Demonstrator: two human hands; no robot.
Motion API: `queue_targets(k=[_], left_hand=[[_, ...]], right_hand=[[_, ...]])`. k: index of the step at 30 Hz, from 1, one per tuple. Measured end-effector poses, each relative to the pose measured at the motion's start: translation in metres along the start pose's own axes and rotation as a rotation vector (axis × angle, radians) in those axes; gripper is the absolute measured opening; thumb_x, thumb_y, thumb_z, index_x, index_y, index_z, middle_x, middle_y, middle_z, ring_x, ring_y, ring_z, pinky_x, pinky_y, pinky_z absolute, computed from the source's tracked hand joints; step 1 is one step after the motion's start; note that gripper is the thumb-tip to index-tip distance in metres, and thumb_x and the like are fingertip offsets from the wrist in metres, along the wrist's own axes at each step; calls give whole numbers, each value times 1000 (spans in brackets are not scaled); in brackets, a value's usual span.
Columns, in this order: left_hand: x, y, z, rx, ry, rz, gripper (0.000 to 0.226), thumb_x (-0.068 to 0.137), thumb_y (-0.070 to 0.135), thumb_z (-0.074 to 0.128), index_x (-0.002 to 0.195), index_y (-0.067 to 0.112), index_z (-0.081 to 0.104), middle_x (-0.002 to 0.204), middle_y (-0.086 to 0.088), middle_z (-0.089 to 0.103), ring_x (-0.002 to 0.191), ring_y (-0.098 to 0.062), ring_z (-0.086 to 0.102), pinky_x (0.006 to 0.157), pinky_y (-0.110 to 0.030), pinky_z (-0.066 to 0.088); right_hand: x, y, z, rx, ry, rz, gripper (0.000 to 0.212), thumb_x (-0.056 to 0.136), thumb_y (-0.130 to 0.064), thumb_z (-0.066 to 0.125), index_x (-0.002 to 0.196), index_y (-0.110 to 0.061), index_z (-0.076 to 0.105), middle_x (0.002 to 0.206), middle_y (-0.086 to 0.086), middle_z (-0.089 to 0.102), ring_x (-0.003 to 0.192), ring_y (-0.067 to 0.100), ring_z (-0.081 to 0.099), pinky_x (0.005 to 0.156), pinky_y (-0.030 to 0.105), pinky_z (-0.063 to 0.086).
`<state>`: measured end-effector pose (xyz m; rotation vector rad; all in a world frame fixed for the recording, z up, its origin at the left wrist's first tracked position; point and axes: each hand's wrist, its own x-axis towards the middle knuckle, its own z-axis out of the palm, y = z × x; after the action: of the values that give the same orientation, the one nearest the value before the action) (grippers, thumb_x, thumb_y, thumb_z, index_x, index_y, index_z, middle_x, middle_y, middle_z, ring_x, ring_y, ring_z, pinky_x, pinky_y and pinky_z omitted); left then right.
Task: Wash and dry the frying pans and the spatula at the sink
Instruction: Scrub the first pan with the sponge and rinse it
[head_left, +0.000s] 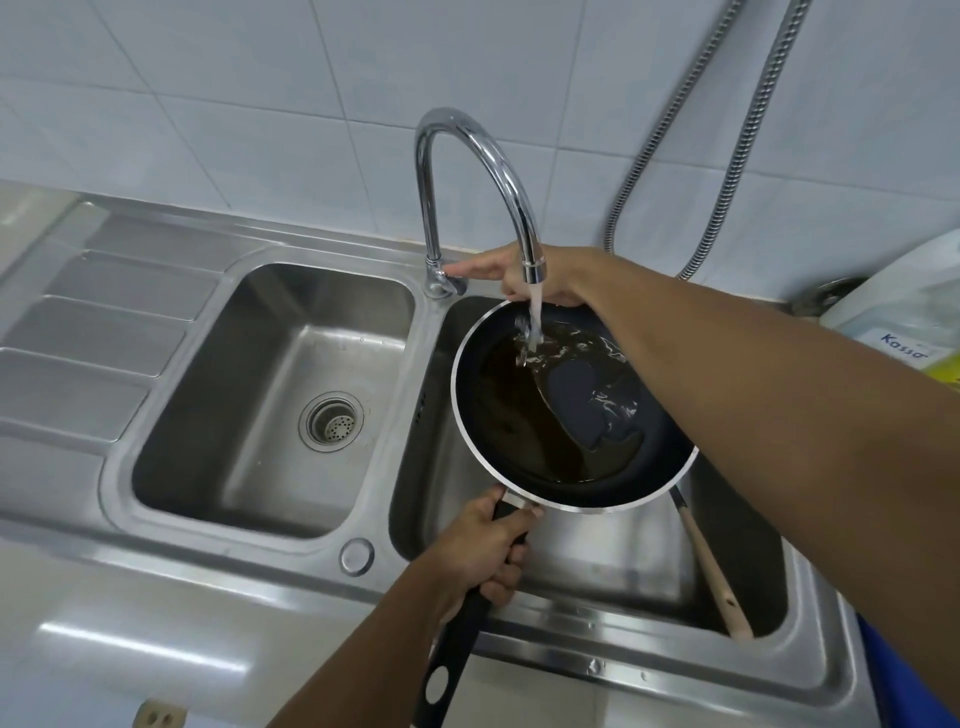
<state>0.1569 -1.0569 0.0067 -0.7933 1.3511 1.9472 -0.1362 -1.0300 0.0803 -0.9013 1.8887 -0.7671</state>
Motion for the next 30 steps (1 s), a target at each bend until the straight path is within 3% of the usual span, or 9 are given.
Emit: queue_targets(k=[4, 8, 11, 14, 18, 21, 24, 27, 30], left_hand=[[0, 0, -2, 0, -3, 6, 31, 103, 31, 62, 130, 18, 51, 61, 1, 47, 45, -9, 35, 39, -20, 28], [-1, 1, -3, 6, 31, 14, 25, 103, 31, 63, 125, 24, 53, 59, 2, 46, 44, -8, 34, 37, -19, 28], [-3, 3, -2, 7, 50, 22, 22, 103, 30, 62, 123, 26, 55, 59, 2, 46, 45, -8, 33, 37, -19, 27], [-8, 5, -1, 6, 62, 41, 23, 104, 29, 61, 126, 28, 54, 59, 1, 46, 46, -9, 33, 37, -19, 26], [-14, 7, 0, 25, 104, 80, 21, 105, 28, 59, 125, 26, 53, 60, 0, 47, 46, -10, 33, 37, -20, 28], [-16, 8, 2, 44, 149, 107, 16, 106, 27, 56, 121, 22, 51, 62, -2, 44, 46, -10, 31, 39, -20, 26], [-16, 11, 6, 61, 180, 141, 12, 107, 26, 52, 118, 22, 50, 63, -2, 42, 46, -10, 30, 41, -20, 24], [-13, 16, 8, 85, 197, 180, 10, 108, 24, 50, 118, 26, 49, 59, -1, 42, 44, -10, 31, 40, -21, 25], [-10, 20, 5, 111, 204, 186, 12, 108, 23, 49, 119, 27, 49, 55, 0, 42, 41, -10, 32, 39, -21, 27]], right_hand=[[-3, 5, 7, 90, 190, 5, 77, 82, 25, 41, 136, -26, 62, 155, 3, 45, 141, 15, 39, 112, 28, 28], [-23, 13, 17, 495, 608, 73, 32, 97, 5, 53, 121, -9, 68, 121, 10, 69, 110, 22, 66, 93, 32, 57], [-43, 34, 35, 635, 571, 234, 22, 101, -3, 48, 106, -11, 68, 104, 12, 73, 96, 25, 72, 87, 37, 60], [-56, 64, 54, 592, 575, 357, 27, 99, 1, 48, 117, -4, 68, 107, 18, 73, 94, 26, 74, 86, 36, 62], [-77, 81, 84, 219, 750, 383, 35, 91, 7, 56, 107, -20, 71, 110, 3, 70, 102, 17, 67, 95, 30, 55], [-93, 89, 108, -36, 825, 411, 47, 89, -1, 58, 133, -17, 58, 139, 9, 51, 131, 27, 48, 114, 38, 38], [-94, 90, 139, -148, 640, 535, 68, 101, -29, 47, 158, -10, 16, 166, 16, 9, 153, 36, 7, 125, 48, 14], [-83, 74, 165, -54, 423, 580, 83, 105, -51, 29, 156, -9, -21, 161, 16, -31, 151, 36, -23, 123, 50, -4], [-80, 64, 178, 23, 311, 471, 83, 106, -50, 30, 154, -10, -26, 158, 9, -40, 149, 31, -30, 124, 49, -6]])
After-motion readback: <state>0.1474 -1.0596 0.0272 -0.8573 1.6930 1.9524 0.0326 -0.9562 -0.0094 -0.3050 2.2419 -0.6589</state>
